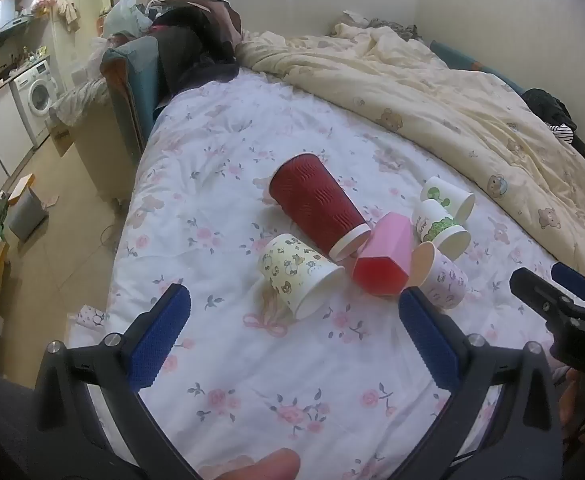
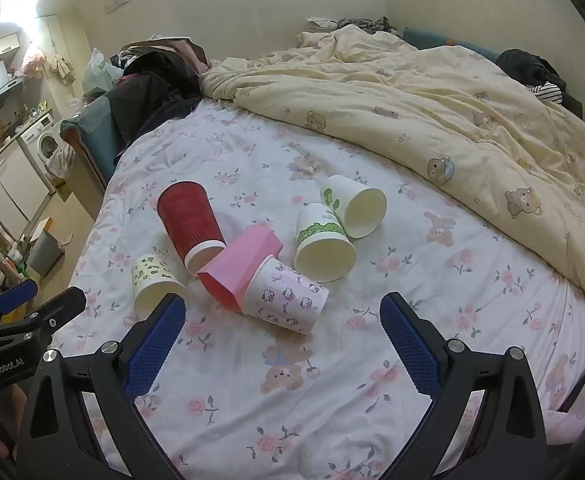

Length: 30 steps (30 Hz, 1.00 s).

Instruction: Flip cup upside down

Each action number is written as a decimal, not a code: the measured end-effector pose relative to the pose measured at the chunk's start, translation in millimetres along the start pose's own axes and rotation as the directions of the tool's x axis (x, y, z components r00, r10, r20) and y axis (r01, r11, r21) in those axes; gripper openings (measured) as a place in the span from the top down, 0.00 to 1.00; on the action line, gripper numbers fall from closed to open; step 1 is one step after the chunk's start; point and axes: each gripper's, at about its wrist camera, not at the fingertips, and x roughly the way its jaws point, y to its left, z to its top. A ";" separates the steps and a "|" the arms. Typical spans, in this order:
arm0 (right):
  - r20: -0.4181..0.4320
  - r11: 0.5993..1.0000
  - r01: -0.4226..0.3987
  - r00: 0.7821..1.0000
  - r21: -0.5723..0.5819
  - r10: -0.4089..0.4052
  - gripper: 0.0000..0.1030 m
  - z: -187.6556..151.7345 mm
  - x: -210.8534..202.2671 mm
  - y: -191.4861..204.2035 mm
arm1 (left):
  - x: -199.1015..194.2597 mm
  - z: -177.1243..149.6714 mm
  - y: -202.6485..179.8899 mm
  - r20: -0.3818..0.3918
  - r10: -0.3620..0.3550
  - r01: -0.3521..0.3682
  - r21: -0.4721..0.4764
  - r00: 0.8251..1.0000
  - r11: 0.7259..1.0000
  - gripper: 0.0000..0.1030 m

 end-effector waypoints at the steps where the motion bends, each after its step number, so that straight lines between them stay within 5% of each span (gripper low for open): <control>1: 0.000 1.000 0.000 1.000 0.000 0.000 0.03 -0.2 0.0 0.2 | 0.1 -0.1 -0.2 0.001 0.003 -0.003 0.003 1.000 1.000 0.00; 30: -0.003 1.000 -0.001 1.000 0.002 0.001 0.03 -0.6 0.1 0.8 | -2.5 -1.1 6.0 0.004 0.003 -0.003 0.004 1.000 1.000 0.00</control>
